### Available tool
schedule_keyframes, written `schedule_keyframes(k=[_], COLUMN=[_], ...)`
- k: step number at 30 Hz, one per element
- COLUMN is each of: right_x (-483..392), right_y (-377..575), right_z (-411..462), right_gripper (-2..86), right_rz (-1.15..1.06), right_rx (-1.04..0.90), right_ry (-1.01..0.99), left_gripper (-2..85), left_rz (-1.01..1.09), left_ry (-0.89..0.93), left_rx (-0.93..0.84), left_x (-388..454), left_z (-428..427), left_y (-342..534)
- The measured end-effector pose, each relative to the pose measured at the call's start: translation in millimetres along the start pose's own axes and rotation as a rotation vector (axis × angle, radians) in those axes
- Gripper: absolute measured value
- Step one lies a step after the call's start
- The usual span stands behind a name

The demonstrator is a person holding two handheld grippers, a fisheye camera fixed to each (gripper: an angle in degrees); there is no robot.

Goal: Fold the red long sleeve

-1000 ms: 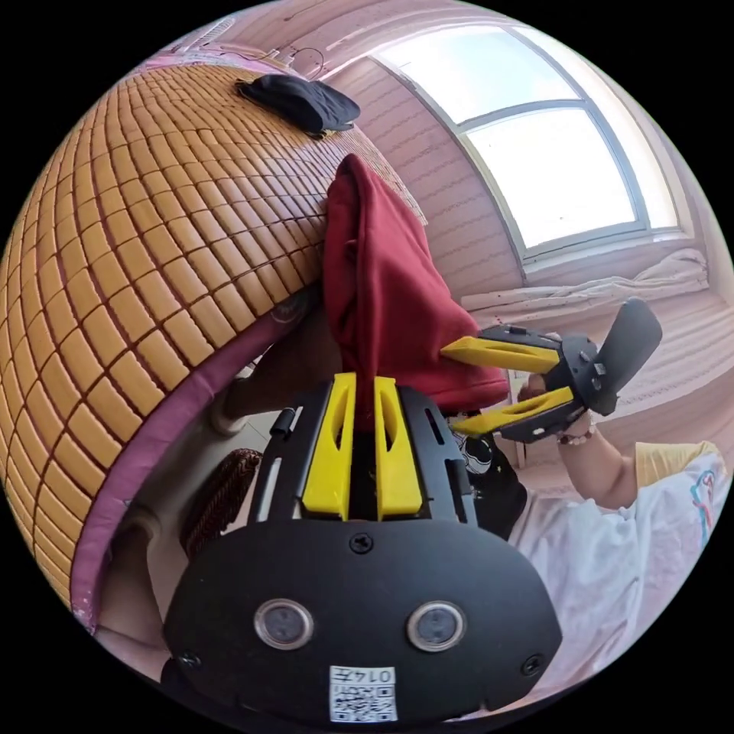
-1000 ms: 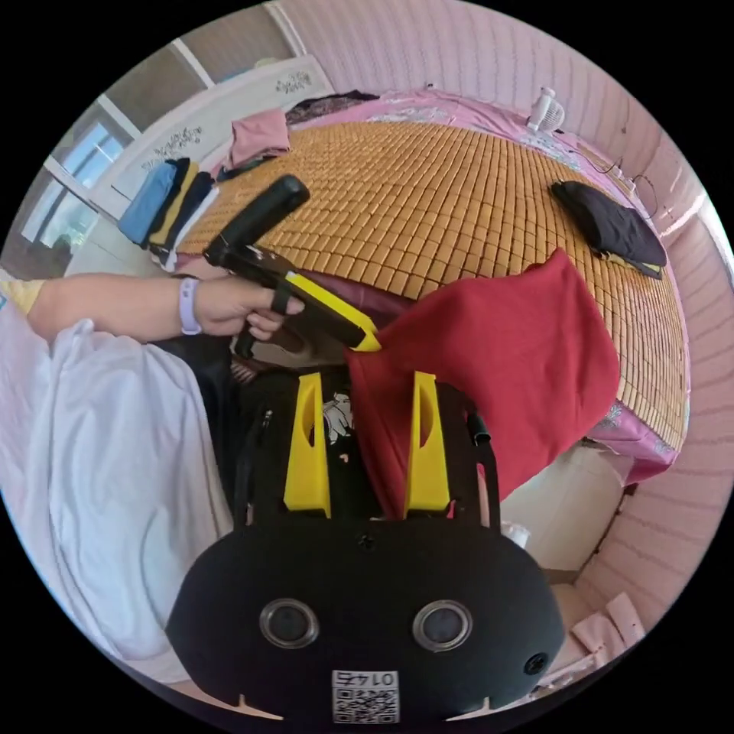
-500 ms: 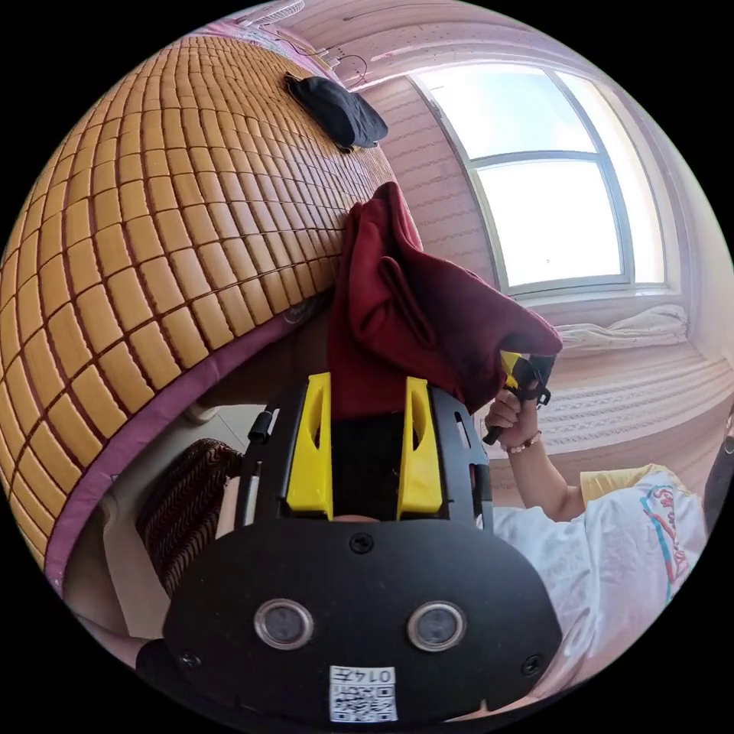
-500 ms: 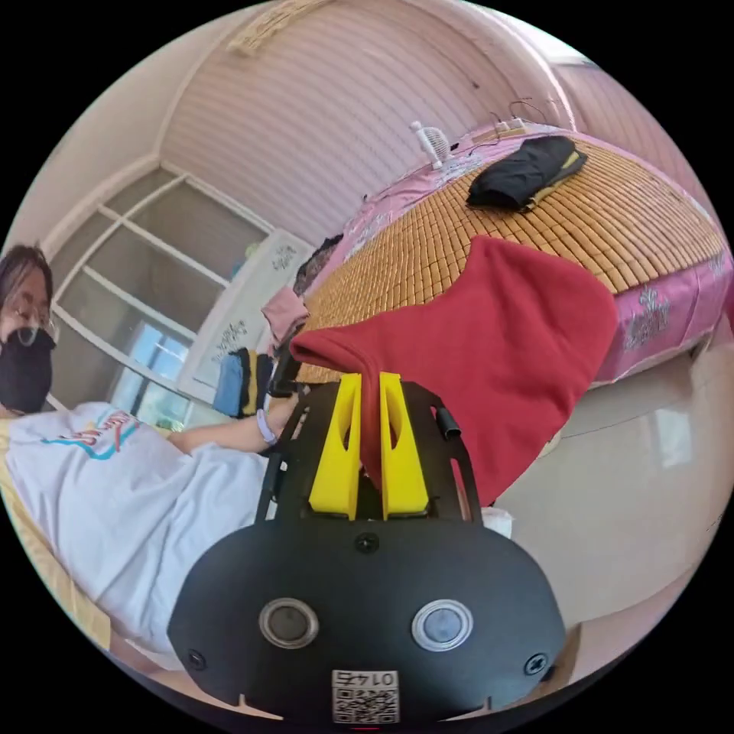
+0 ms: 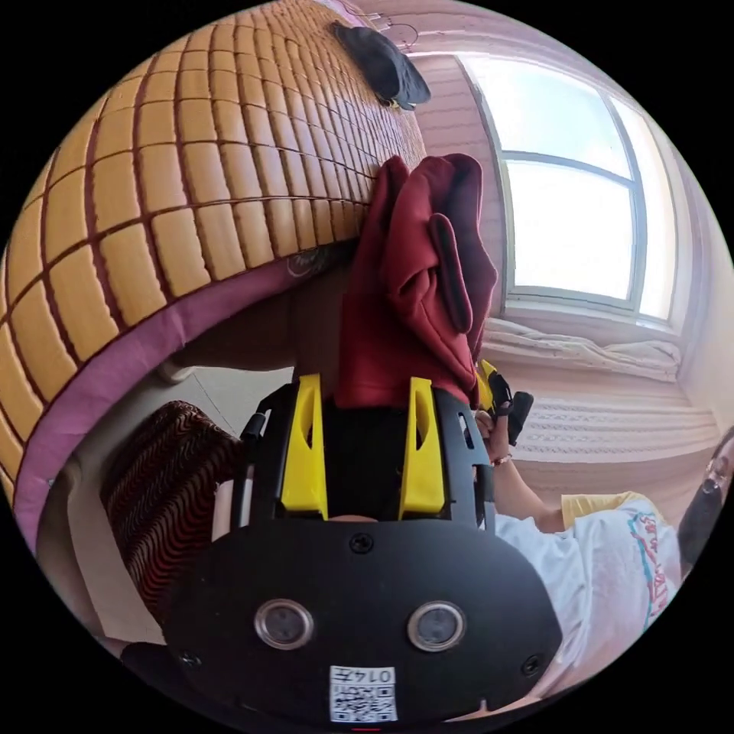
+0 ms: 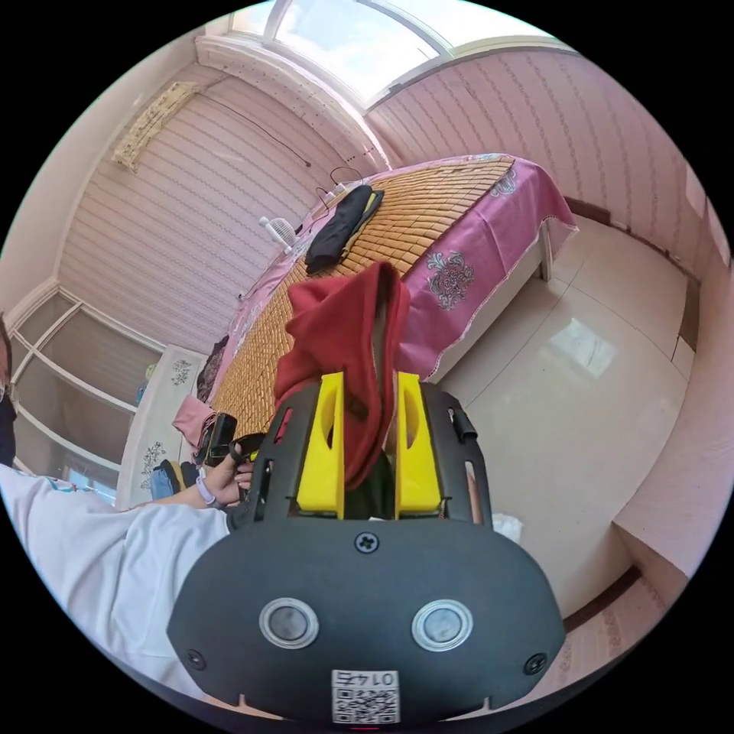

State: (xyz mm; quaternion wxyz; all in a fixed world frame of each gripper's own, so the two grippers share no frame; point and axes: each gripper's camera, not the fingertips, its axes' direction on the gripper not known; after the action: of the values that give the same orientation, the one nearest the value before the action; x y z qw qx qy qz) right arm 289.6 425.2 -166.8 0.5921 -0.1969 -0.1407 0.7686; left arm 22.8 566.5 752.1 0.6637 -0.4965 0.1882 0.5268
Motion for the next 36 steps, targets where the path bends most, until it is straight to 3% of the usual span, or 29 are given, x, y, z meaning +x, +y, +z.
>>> schedule_keyframes(k=[6, 12, 14, 18, 23, 27, 29, 34, 36], right_x=[39.3, 110.8, 134.2, 142.6, 136.7, 101.4, 73.9, -65.5, -113.7], right_y=[-16.5, -19.5, -8.4, 3.4, -19.4, -54.5, -80.1, -181.9, -213.3], right_z=[11.6, 63.4, 82.5, 85.0, 51.2, 7.7, -4.0, -10.5, -7.1], right_gripper=[21.0, 24.4, 23.9, 12.8, 3.1, 0.9, 0.7, 0.2, 0.1], right_rz=[0.034, 0.251, 0.396, 0.502, 0.406, 0.230, 0.131, -0.225, -0.269], right_rx=[-0.012, -0.090, -0.134, -0.034, 0.042, 0.132, 0.146, 0.126, 0.131], right_ry=[-0.087, -0.128, -0.212, -0.442, -0.585, -0.639, -0.666, -0.696, -0.808], left_gripper=[16.0, 15.8, 12.2, 5.5, 3.3, 2.1, 1.4, 0.6, 0.5], left_rz=[-0.111, -0.140, -0.119, -0.097, 0.017, 0.122, 0.272, 0.420, 0.505], left_ry=[0.071, 0.093, 0.083, 0.052, 0.090, 0.064, -0.013, -0.023, -0.073], left_rx=[0.086, 0.103, 0.056, 0.026, 0.147, 0.189, 0.214, 0.458, 0.597], left_x=[-23.0, -28.2, -24.2, -9.4, 16.3, 47.8, 82.9, 148.6, 187.2], left_z=[-13.5, -14.6, -8.8, -9.9, -45.2, -76.0, -104.5, -223.6, -281.1], left_y=[20.3, 32.2, 35.4, 40.8, 61.3, 69.9, 68.4, 79.3, 99.1])
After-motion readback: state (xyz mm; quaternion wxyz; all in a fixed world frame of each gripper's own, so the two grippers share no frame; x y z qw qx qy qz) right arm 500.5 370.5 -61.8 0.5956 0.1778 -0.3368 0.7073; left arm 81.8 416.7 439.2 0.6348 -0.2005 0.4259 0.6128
